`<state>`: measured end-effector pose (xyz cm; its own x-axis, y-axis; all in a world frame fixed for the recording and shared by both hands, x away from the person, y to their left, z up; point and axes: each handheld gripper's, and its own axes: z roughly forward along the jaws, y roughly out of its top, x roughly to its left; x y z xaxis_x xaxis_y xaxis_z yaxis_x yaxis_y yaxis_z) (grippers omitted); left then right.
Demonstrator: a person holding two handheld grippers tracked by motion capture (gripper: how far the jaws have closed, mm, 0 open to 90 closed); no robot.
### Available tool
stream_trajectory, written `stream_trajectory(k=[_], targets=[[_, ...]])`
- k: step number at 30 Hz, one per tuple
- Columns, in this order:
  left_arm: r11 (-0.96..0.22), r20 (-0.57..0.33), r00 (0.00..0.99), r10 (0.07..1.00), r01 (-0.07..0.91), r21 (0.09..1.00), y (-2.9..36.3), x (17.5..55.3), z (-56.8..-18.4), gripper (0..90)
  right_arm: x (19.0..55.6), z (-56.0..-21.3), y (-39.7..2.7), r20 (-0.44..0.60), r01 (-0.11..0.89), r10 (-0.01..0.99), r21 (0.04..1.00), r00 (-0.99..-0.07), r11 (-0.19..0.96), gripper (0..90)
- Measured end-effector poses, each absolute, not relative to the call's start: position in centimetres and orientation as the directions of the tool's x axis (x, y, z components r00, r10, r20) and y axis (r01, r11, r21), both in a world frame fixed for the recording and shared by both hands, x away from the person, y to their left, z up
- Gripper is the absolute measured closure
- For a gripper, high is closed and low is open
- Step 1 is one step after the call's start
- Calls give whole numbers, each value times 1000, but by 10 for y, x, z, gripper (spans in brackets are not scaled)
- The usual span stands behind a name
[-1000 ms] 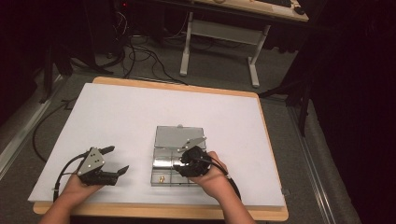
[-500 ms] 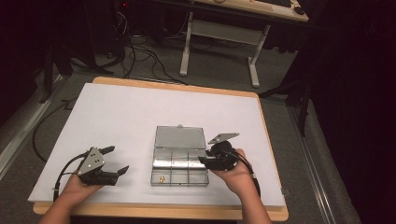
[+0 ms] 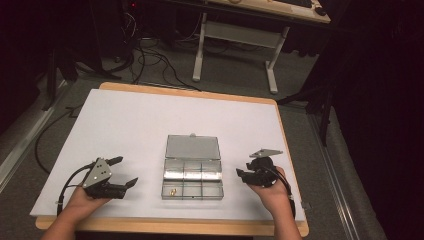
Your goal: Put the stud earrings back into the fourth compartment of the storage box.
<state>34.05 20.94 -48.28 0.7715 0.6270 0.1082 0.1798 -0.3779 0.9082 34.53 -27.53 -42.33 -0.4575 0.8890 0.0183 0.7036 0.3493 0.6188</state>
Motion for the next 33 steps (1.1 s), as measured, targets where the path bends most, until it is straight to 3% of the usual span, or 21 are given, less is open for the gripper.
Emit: stream_trajectory(k=[6, 10, 16, 22, 33], targets=[[-380, 109, 774, 624, 179, 908, 209, 341, -483, 126, 335, -440, -292, 16, 687, 918, 669, -396, 284, 436], [-384, 113, 774, 623, 177, 906, 209, 341, -483, 126, 328, -451, -298, 38, 648, 926, 725, -376, 234, 451], [-388, 116, 774, 622, 176, 905, 208, 340, -483, 127, 341, -468, -291, 56, 668, 935, 715, -350, 207, 422], [-391, 116, 774, 623, 180, 902, 208, 341, -483, 128, 342, -459, -291, 40, 620, 937, 760, -347, 197, 393], [-391, 114, 773, 624, 182, 902, 208, 341, -483, 128, 341, -464, -301, 30, 636, 945, 747, -324, 195, 382]])
